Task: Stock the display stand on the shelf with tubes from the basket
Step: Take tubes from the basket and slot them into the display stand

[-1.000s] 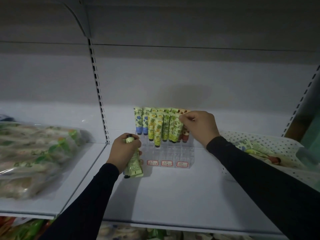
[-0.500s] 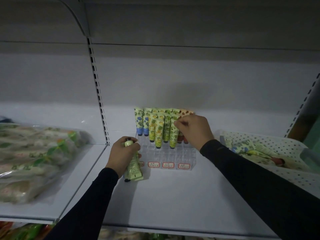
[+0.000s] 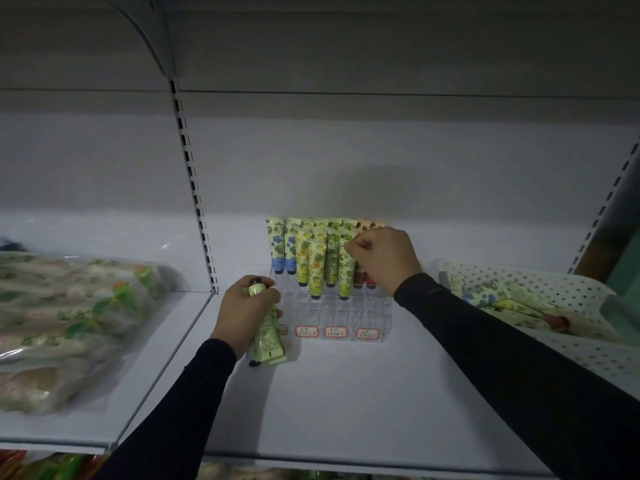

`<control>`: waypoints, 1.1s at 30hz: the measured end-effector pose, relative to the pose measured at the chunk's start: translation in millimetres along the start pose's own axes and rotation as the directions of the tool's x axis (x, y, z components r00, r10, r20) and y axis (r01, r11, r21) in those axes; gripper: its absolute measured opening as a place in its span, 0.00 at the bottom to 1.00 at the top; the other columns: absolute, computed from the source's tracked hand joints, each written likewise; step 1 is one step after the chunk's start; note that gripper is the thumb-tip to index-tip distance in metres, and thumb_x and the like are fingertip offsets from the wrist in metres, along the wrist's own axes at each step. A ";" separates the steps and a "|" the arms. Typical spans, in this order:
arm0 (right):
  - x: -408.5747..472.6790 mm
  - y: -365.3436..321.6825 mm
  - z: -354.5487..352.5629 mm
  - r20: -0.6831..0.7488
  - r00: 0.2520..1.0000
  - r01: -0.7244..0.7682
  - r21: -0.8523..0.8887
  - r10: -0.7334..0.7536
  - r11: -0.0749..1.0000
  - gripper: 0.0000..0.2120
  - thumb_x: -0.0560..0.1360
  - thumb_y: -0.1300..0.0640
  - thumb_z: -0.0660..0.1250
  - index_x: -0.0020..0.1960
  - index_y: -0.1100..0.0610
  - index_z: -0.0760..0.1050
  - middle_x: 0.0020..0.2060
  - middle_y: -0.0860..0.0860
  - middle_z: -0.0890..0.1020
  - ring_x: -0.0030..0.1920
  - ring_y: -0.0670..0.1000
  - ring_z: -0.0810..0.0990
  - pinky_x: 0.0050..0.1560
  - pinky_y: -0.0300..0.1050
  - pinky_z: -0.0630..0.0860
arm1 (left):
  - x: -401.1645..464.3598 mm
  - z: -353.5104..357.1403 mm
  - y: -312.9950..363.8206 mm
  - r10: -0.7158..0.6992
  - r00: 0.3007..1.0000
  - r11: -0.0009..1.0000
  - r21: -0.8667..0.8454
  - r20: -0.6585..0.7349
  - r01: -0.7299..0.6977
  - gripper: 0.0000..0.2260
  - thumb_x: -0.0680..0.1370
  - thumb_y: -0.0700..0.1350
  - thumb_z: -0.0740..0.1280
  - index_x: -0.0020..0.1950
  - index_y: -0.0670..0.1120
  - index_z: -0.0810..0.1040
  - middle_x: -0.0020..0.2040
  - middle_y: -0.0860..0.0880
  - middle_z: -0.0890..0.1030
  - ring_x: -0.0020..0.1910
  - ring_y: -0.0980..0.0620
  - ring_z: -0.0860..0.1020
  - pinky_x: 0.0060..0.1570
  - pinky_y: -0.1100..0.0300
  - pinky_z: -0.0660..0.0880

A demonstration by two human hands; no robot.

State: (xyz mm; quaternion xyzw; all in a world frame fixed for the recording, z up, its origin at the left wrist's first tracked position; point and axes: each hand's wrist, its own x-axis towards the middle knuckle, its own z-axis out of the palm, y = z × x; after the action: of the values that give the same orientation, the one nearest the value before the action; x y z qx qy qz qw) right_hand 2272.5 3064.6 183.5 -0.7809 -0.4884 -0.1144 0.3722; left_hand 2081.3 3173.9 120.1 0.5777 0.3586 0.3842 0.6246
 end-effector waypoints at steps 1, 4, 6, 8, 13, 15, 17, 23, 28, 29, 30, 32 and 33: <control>0.0 -0.3 0.0 0.002 1.000 0.000 -0.001 0.000 1.000 0.16 0.77 0.52 0.67 0.40 0.63 0.82 0.36 0.56 0.84 0.40 0.55 0.80 0.53 0.41 0.72 | -0.5 0.3 0.4 -0.002 1.000 1.000 -0.005 0.001 0.002 0.07 0.74 0.30 0.67 0.49 0.40 0.78 0.38 0.40 0.78 0.30 0.44 0.80 0.27 0.57 0.77; 0.2 -2.1 0.1 0.003 1.000 0.002 -0.002 -0.002 1.000 0.16 0.77 0.53 0.66 0.41 0.66 0.82 0.38 0.59 0.84 0.41 0.57 0.80 0.61 0.44 0.70 | -0.7 0.6 0.4 -0.002 1.000 1.000 -0.007 0.004 0.002 0.07 0.75 0.30 0.67 0.49 0.40 0.78 0.38 0.40 0.78 0.30 0.45 0.80 0.26 0.58 0.77; 0.8 -2.7 0.5 0.003 1.000 0.008 -0.008 -0.008 1.000 0.16 0.77 0.53 0.66 0.42 0.66 0.82 0.39 0.60 0.84 0.42 0.58 0.80 0.63 0.45 0.70 | -0.7 0.7 0.0 -0.002 1.000 1.000 -0.008 0.004 0.002 0.07 0.75 0.30 0.67 0.48 0.40 0.78 0.38 0.39 0.78 0.30 0.45 0.80 0.27 0.57 0.77; 1.1 -2.6 0.9 0.008 1.000 0.011 -0.023 -0.011 1.000 0.16 0.77 0.53 0.66 0.42 0.66 0.82 0.39 0.60 0.84 0.42 0.58 0.80 0.62 0.44 0.70 | -1.0 1.2 -0.1 -0.007 1.000 1.000 -0.014 0.006 0.008 0.07 0.74 0.30 0.67 0.48 0.40 0.78 0.39 0.39 0.78 0.30 0.44 0.80 0.27 0.56 0.77; 1.0 -0.7 0.6 0.013 1.000 0.004 -0.030 -0.003 1.000 0.16 0.78 0.51 0.66 0.42 0.64 0.83 0.39 0.58 0.84 0.42 0.56 0.80 0.61 0.44 0.70 | -3.4 1.8 2.2 -0.011 1.000 0.999 -0.047 0.025 0.012 0.07 0.75 0.30 0.67 0.51 0.39 0.77 0.39 0.39 0.78 0.31 0.44 0.80 0.28 0.54 0.78; 1.3 1.9 0.1 0.014 1.000 0.003 -0.020 -0.003 1.000 0.17 0.77 0.49 0.66 0.42 0.63 0.83 0.39 0.57 0.84 0.43 0.55 0.81 0.58 0.43 0.72 | -3.3 0.3 2.7 -0.012 0.999 0.998 -0.069 0.036 0.014 0.08 0.74 0.30 0.68 0.52 0.39 0.77 0.41 0.38 0.79 0.33 0.42 0.80 0.31 0.50 0.80; 1.5 3.7 -0.7 -0.001 1.000 -0.003 -0.008 0.003 1.000 0.20 0.77 0.46 0.65 0.41 0.62 0.83 0.37 0.55 0.84 0.41 0.53 0.81 0.51 0.42 0.75 | -4.2 -0.8 3.6 -0.014 0.999 0.994 -0.105 0.053 0.020 0.09 0.74 0.31 0.69 0.53 0.39 0.78 0.42 0.38 0.81 0.36 0.40 0.81 0.38 0.40 0.81; -13.1 -4.6 -13.8 -0.128 0.992 0.029 0.094 -0.017 0.995 0.23 0.78 0.44 0.64 0.32 0.59 0.77 0.27 0.51 0.78 0.31 0.50 0.76 0.39 0.40 0.72 | -14.3 7.0 12.2 0.009 0.994 0.979 -0.205 0.110 0.013 0.10 0.73 0.32 0.70 0.52 0.41 0.79 0.48 0.37 0.83 0.42 0.43 0.82 0.50 0.45 0.79; -44.7 -16.0 -9.0 0.517 0.851 -0.035 0.228 -0.090 0.973 0.16 0.79 0.43 0.63 0.40 0.52 0.78 0.32 0.44 0.77 0.33 0.42 0.74 0.42 0.41 0.74 | -20.8 27.0 19.3 0.021 0.991 0.959 -0.283 0.130 0.017 0.10 0.73 0.33 0.71 0.51 0.43 0.79 0.52 0.37 0.82 0.43 0.47 0.81 0.43 0.54 0.78; -49.6 -15.8 -7.2 0.625 0.776 -0.074 0.216 -0.080 0.974 0.15 0.79 0.42 0.62 0.48 0.52 0.80 0.40 0.44 0.81 0.40 0.42 0.78 0.47 0.42 0.76 | -21.5 30.8 21.0 0.023 0.990 0.951 -0.309 0.138 0.021 0.10 0.74 0.33 0.70 0.53 0.42 0.78 0.53 0.37 0.82 0.43 0.47 0.82 0.42 0.54 0.78; -53.6 -13.7 -5.5 0.713 0.699 -0.136 0.206 -0.054 0.969 0.16 0.79 0.42 0.62 0.54 0.53 0.79 0.47 0.46 0.82 0.47 0.44 0.81 0.51 0.43 0.77 | -22.8 33.7 23.2 0.028 0.989 0.945 -0.326 0.144 0.020 0.10 0.74 0.33 0.70 0.54 0.42 0.78 0.53 0.37 0.82 0.44 0.47 0.82 0.41 0.54 0.79; -60.2 -9.7 -5.0 0.821 0.571 -0.303 0.239 -0.025 0.922 0.14 0.79 0.45 0.63 0.56 0.54 0.76 0.51 0.49 0.82 0.51 0.47 0.82 0.52 0.42 0.78 | -24.8 37.4 26.0 0.041 0.989 0.942 -0.337 0.140 0.009 0.10 0.74 0.33 0.71 0.52 0.42 0.77 0.54 0.36 0.82 0.46 0.45 0.81 0.41 0.54 0.80; -62.2 -7.8 -5.1 0.835 0.548 -0.357 0.283 -0.045 0.890 0.12 0.80 0.48 0.63 0.56 0.55 0.75 0.51 0.50 0.82 0.51 0.47 0.82 0.52 0.41 0.79 | -25.2 38.4 26.5 0.041 0.990 0.940 -0.341 0.136 0.007 0.10 0.74 0.33 0.71 0.52 0.43 0.77 0.54 0.36 0.81 0.46 0.44 0.81 0.41 0.54 0.80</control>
State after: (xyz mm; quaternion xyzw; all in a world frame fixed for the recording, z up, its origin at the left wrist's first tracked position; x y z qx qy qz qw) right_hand 2236.0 3020.8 157.0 -0.6840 -0.5434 0.4058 0.2686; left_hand 2102.5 3135.2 149.5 0.4898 0.2366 0.4039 0.7355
